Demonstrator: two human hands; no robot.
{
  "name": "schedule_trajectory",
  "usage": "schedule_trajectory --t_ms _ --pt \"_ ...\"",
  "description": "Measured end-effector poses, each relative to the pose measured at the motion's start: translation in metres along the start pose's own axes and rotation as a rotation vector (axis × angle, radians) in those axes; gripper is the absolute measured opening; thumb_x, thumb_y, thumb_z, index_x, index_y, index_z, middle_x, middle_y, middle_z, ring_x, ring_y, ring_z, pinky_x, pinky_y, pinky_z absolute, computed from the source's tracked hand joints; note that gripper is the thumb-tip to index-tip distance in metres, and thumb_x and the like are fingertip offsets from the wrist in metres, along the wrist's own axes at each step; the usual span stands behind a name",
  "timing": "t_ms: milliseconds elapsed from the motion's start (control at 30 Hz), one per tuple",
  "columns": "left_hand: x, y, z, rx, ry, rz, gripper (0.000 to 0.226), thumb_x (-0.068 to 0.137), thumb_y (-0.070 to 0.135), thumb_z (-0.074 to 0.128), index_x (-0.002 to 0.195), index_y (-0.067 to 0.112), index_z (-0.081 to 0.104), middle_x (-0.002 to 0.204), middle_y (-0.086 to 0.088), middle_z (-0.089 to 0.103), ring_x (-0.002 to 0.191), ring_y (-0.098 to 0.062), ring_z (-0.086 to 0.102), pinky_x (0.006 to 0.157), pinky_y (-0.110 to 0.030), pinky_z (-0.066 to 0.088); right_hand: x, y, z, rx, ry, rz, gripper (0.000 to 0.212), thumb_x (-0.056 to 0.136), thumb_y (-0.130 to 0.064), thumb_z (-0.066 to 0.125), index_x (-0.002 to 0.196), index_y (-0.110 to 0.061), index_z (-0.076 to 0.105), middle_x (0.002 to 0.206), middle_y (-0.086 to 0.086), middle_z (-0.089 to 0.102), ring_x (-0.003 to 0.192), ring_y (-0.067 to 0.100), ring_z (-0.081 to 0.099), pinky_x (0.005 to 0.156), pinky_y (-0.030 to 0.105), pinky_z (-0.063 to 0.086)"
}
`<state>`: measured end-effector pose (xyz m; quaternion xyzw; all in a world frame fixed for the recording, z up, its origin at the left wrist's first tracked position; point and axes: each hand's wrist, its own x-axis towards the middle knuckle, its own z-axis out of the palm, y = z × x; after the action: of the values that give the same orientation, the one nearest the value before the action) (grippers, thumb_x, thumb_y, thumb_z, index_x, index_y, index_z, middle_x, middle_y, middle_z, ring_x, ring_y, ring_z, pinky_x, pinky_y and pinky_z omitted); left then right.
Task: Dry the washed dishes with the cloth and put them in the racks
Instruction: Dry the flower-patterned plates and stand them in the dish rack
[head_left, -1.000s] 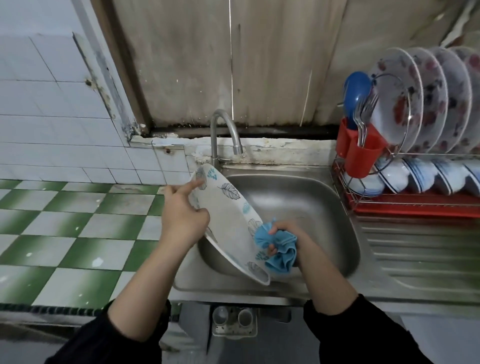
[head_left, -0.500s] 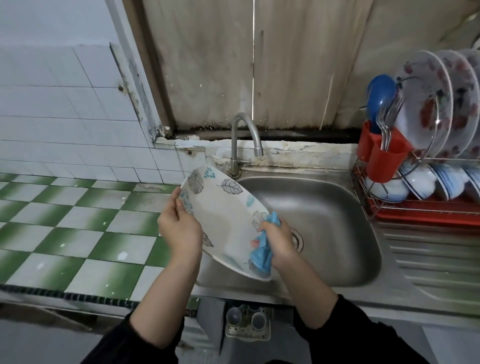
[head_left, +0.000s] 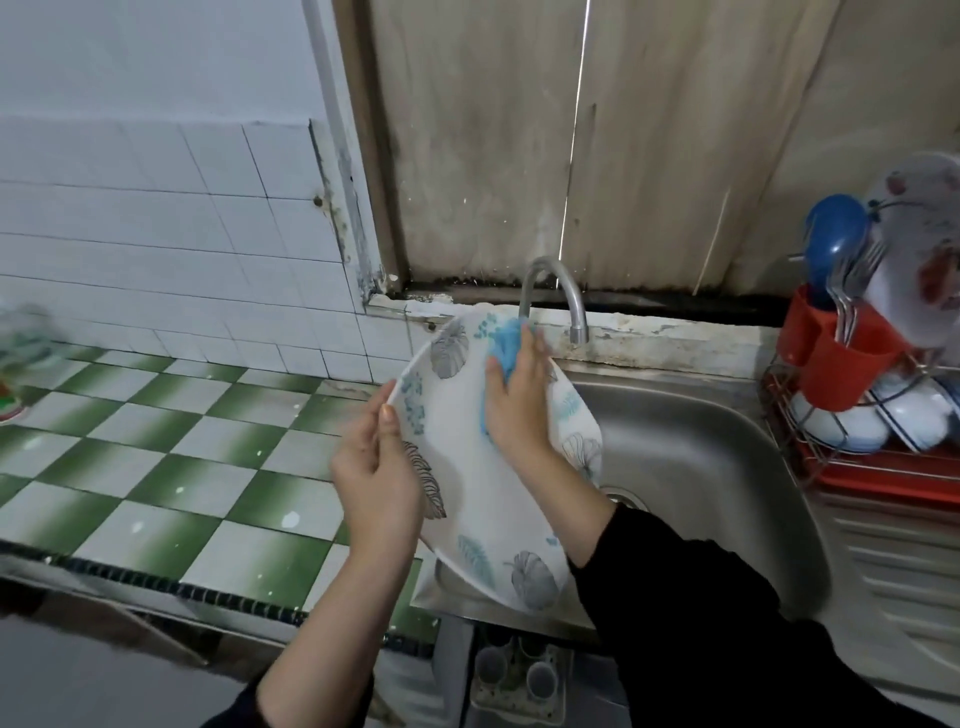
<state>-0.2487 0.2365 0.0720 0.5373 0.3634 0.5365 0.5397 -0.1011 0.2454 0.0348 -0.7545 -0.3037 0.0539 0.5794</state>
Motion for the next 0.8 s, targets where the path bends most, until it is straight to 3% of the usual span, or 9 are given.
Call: schedule_trajectory --t_ms 100,233,300,367,500,567,667,733,800 --pt "0.009 0.004 0.004 0.013 -0.001 0.032 0.028 0.102 0.009 0.043 0.12 0.01 0.063 0.112 -0.004 0.068 0.101 -0.008 0.066 0.087 -0.015 0.051 -0.034 -0.034 0.02 0.069 -0.21 -0.335 0.065 0.101 -0.024 0.044 0.155 -0.012 0.009 0.162 0.002 0.009 0.149 0.009 0.004 0.12 0.024 0.006" --pt "0.041 0.003 -0.013 -0.082 0.107 -0.036 0.026 0.102 0.012 0.045 0.104 0.026 0.067 0.105 -0.005 0.07 0.092 -0.012 0.067 0.089 -0.029 0.054 -0.053 0.026 -0.001 -0.232 -0.488 -0.818 0.063 0.1 -0.033 0.041 0.154 -0.009 0.019 0.162 0.004 0.012 0.152 0.015 0.001 0.123 0.042 0.009" --pt "0.045 0.003 -0.024 -0.085 0.124 -0.043 0.025 0.102 0.014 0.048 0.103 0.029 0.068 0.1 0.001 0.072 0.094 -0.015 0.066 0.086 -0.03 0.054 -0.033 0.057 -0.02 -0.34 -0.404 -0.703 0.065 0.101 -0.046 0.033 0.156 -0.016 0.015 0.164 0.002 0.008 0.152 0.017 0.0 0.121 0.051 0.012" --pt "0.041 0.006 -0.026 -0.095 0.099 -0.023 0.026 0.102 0.012 0.047 0.102 0.027 0.068 0.086 0.014 0.073 0.085 -0.006 0.066 0.076 -0.021 0.054 -0.005 0.062 -0.028 -0.336 -0.184 -0.473 0.066 0.099 -0.048 0.028 0.155 -0.019 0.008 0.164 0.004 0.004 0.151 0.02 -0.005 0.119 0.056 0.013" --pt "0.018 0.011 -0.008 -0.079 -0.087 0.051 0.028 0.101 0.004 0.043 0.103 0.021 0.066 0.075 0.022 0.071 0.073 0.008 0.064 0.067 -0.01 0.05 0.028 -0.007 -0.013 -0.109 0.136 -0.313 0.069 0.097 -0.042 0.032 0.155 -0.011 0.009 0.164 0.01 -0.002 0.15 0.022 -0.009 0.121 0.053 0.004" --pt "0.013 0.012 0.0 -0.064 -0.141 0.091 0.026 0.101 0.003 0.043 0.109 0.013 0.066 0.084 0.019 0.072 0.082 0.008 0.065 0.074 -0.01 0.049 0.003 -0.036 0.005 0.005 0.055 -0.45 0.067 0.099 -0.033 0.038 0.155 -0.01 0.009 0.163 0.011 -0.003 0.151 0.023 -0.007 0.123 0.049 0.005" --pt "0.025 0.017 -0.002 -0.12 -0.113 0.068 0.027 0.101 0.001 0.042 0.11 0.01 0.067 0.093 0.01 0.071 0.083 0.004 0.066 0.077 -0.012 0.051 -0.055 -0.025 0.017 -0.112 -0.19 -0.826 0.069 0.094 -0.021 0.042 0.155 -0.011 0.011 0.161 0.012 0.006 0.152 0.027 0.003 0.123 0.045 0.007" --pt "0.033 0.022 -0.01 -0.116 -0.075 0.085 0.029 0.101 0.004 0.044 0.104 0.02 0.068 0.088 0.015 0.073 0.084 0.002 0.066 0.079 -0.016 0.052 -0.063 0.011 0.004 -0.256 -0.297 -0.982 0.069 0.094 -0.026 0.041 0.155 -0.017 0.011 0.162 0.009 0.007 0.151 0.028 0.007 0.122 0.047 0.01" --pt "0.038 0.028 -0.019 -0.114 -0.057 0.123 0.029 0.101 0.005 0.045 0.105 0.023 0.067 0.081 0.02 0.073 0.08 0.004 0.064 0.075 -0.015 0.052 -0.049 0.04 -0.013 -0.351 -0.262 -0.998 0.066 0.098 -0.035 0.039 0.156 -0.022 0.009 0.164 0.003 0.006 0.151 0.027 0.01 0.121 0.051 0.014"
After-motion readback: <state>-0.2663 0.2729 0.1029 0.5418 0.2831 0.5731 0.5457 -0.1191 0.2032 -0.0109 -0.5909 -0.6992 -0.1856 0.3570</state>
